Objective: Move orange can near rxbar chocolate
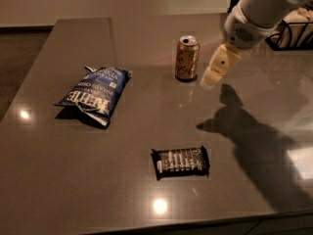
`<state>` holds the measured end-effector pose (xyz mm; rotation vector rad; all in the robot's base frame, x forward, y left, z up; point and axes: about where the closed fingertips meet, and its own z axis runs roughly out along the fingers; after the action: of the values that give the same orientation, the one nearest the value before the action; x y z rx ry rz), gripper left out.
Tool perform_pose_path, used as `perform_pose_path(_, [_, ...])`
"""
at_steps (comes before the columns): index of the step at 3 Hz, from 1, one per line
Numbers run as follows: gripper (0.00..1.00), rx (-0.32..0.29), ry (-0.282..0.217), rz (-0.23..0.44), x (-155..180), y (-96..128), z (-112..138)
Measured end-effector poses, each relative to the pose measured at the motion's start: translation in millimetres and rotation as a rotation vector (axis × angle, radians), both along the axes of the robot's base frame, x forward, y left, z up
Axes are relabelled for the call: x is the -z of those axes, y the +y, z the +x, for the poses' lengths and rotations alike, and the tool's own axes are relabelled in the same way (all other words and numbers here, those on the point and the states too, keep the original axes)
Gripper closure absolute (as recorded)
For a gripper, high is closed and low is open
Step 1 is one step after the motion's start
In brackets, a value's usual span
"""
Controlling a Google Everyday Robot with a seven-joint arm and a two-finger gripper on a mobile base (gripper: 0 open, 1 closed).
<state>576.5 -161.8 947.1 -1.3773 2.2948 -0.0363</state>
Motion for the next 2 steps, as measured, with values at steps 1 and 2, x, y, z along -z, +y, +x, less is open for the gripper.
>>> perform_pose_path(1, [0.00,0.099,-0.038,0.059,8,6,42])
perform_pose_path(2, [0.00,0.177,-0.067,0.105,17,10,82])
